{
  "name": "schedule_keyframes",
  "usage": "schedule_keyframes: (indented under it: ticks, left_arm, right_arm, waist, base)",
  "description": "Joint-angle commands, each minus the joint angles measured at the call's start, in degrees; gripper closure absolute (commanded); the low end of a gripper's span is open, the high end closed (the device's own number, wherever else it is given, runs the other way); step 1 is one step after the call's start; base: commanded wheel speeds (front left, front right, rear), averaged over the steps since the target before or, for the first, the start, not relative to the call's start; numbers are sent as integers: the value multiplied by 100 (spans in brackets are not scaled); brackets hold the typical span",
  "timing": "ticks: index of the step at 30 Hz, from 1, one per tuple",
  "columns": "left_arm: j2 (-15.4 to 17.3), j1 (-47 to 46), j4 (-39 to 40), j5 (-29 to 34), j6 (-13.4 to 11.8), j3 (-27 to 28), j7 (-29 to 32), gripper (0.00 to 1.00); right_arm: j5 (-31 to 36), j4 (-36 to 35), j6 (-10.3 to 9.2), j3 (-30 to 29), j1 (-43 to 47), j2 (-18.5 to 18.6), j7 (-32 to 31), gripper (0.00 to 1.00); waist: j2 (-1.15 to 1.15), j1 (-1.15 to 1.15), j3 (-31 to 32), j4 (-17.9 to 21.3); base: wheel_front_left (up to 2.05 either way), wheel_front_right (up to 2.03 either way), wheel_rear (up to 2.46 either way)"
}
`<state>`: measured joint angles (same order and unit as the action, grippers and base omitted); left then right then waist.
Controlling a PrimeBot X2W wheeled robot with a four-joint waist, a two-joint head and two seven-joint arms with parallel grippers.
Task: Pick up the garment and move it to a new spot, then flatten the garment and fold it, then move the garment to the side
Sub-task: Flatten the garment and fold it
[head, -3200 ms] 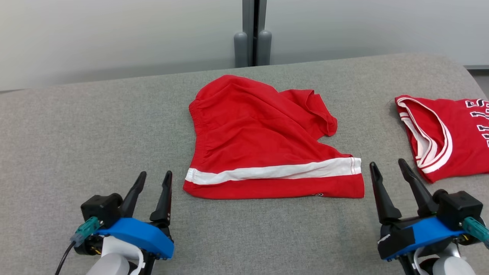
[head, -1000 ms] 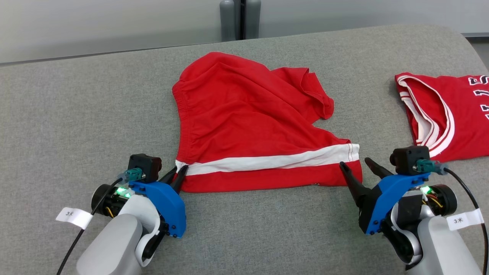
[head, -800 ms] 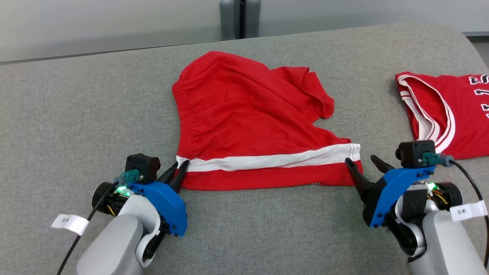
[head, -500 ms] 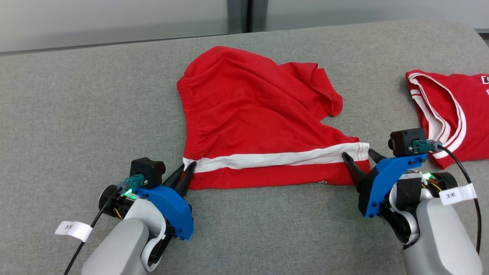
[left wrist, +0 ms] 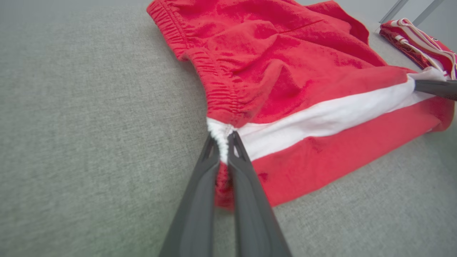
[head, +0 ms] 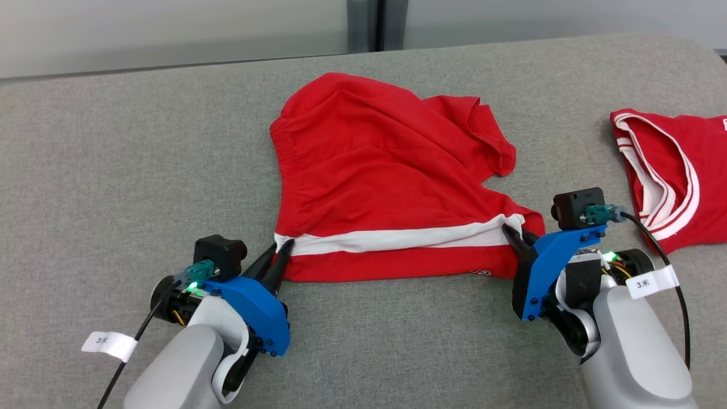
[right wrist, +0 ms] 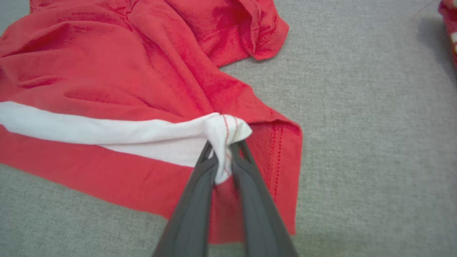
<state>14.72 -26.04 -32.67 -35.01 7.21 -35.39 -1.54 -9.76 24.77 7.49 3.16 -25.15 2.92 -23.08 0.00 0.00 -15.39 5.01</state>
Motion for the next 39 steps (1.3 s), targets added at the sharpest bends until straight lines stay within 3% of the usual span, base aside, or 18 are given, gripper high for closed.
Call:
schedule_keyframes:
  ticks: [1, 6, 11, 16, 20, 24, 28, 31, 39]
  left_arm:
    - [30, -14, 8, -37, 24, 53, -63, 100]
    - [-39, 146, 186, -380, 26, 327, -433, 100]
    - [-129, 445, 937, -1211, 35, 685, -626, 100]
    - [26, 464, 2007, -1914, 24, 884, -268, 100]
    - [132, -66, 2595, -2284, -79, 1056, 327, 100]
    - [224, -995, 2618, -2498, -382, 1299, 880, 100]
    - [261, -2072, 2080, -2475, -563, 1631, 964, 100]
    - [233, -2855, 1506, -2388, -612, 1892, 666, 100]
    - [207, -4282, 343, -1847, -437, 2149, -502, 100]
  right_arm:
    - [-58, -30, 1, 11, -8, 17, 31, 100]
    - [-228, -416, 1, 67, 161, 147, 265, 100]
    - [-465, -1314, 1, -81, 473, 304, 425, 100]
    - [-460, -2421, 0, -296, 560, 451, 349, 100]
    - [-479, -2838, 1, -270, 25, 562, 152, 100]
    - [-514, -2421, 1, -110, -1031, 738, 238, 100]
    - [-539, -1507, 0, -63, -2265, 675, 704, 100]
    - [-320, -781, -6, -97, -3149, 677, 1319, 100]
    - [664, 699, -34, -454, -4775, 520, 3218, 100]
  waist:
    - [0, 0, 35, 27]
    - [0, 0, 207, 83]
    - [0, 0, 358, 83]
    - [0, 0, 268, 15]
    - [0, 0, -4, 6]
    - [0, 0, -405, 43]
    - [0, 0, -778, 120]
    - [0, 0, -935, 148]
    - [0, 0, -961, 187]
  base:
    - [0, 0, 0]
    - [0, 0, 0]
    - [0, 0, 0]
    - [0, 0, 0]
    - [0, 0, 0]
    - [0, 0, 0]
    - [0, 0, 0]
    - [0, 0, 0]
    - [0, 0, 0]
